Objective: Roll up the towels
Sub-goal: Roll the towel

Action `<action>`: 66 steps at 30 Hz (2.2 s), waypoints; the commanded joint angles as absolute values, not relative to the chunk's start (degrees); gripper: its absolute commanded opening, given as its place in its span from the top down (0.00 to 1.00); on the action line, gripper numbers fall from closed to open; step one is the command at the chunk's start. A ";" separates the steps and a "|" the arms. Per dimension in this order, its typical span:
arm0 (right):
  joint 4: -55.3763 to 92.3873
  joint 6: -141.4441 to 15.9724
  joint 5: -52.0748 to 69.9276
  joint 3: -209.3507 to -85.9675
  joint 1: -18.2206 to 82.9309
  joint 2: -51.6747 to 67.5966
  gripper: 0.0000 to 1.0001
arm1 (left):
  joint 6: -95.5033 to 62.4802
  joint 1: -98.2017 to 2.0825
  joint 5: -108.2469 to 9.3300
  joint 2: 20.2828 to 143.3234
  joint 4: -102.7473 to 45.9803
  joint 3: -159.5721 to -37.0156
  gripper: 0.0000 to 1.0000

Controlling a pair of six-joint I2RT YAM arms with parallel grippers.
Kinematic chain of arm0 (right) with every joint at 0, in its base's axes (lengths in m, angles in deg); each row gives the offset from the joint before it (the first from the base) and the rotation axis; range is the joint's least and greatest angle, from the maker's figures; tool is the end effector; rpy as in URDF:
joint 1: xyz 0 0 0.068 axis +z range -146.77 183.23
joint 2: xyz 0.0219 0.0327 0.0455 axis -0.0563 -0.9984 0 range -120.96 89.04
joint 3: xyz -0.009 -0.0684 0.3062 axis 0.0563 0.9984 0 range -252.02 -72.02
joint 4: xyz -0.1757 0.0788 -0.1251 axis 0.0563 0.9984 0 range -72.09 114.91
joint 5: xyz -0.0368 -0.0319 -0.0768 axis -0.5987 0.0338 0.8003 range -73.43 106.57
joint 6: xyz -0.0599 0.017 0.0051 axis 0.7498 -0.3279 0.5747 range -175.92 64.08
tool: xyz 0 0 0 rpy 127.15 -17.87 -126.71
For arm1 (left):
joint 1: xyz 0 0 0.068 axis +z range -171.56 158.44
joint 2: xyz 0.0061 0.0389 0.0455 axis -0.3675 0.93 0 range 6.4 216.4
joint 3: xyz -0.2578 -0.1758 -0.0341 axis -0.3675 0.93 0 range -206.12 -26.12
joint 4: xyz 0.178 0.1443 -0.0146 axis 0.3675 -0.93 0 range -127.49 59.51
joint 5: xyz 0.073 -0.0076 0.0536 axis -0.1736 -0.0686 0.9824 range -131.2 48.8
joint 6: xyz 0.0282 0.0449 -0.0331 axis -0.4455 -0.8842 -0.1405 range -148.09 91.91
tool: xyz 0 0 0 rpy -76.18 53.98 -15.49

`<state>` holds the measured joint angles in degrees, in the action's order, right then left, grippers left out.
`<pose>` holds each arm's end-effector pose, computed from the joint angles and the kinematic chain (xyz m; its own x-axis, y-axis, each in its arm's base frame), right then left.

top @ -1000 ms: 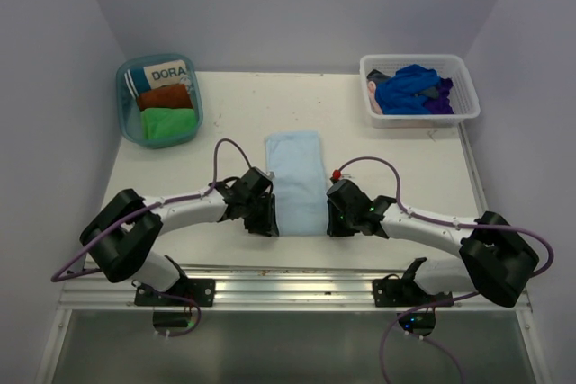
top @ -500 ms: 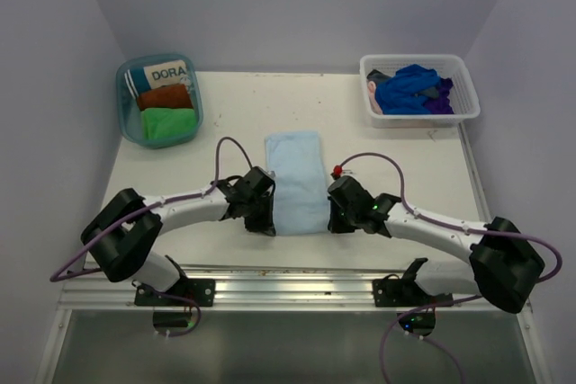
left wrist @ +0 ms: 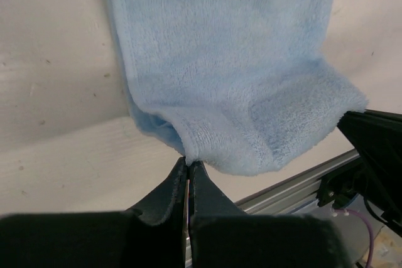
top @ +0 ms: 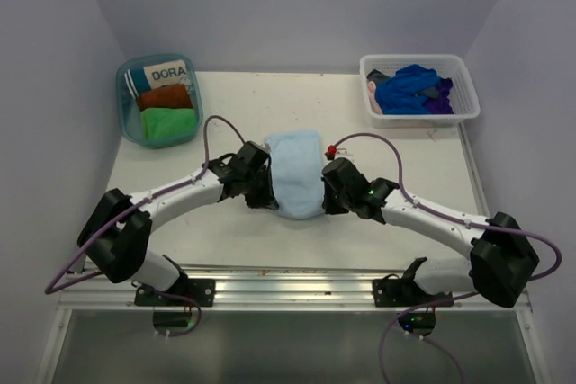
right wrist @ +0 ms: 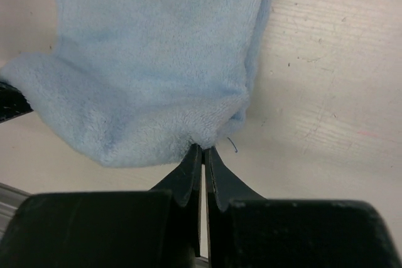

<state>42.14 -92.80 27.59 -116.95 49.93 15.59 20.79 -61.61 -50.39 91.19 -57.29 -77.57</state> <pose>0.1572 0.1536 0.2630 -0.8178 -0.0089 -0.5754 -0.1802 0.9535 0.2414 0.1953 -0.1739 0.2479 -0.9610 -0.1637 -0.2229 -0.0424 0.8837 -0.4661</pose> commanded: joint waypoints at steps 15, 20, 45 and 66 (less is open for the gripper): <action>36.63 -88.36 28.08 -127.04 42.08 3.71 1.00 | 18.05 -52.76 -49.99 98.32 -57.82 -87.47 1.00; 35.66 -87.56 27.73 -130.56 41.29 -1.91 1.00 | 17.17 -51.53 -48.33 103.07 -57.47 -89.84 1.00; 37.33 -88.44 27.55 -135.22 39.35 -7.29 0.88 | 19.81 -57.51 -49.00 98.23 -53.46 -89.15 0.72; 37.69 -92.04 34.15 -131.88 39.09 -4.65 1.00 | 17.26 -57.24 -50.78 106.24 -49.56 -91.78 0.76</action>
<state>37.85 -90.34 30.83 -132.80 39.48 -7.27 18.61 -57.57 -49.80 105.59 -52.18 -89.67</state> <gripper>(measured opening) 0.026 0.244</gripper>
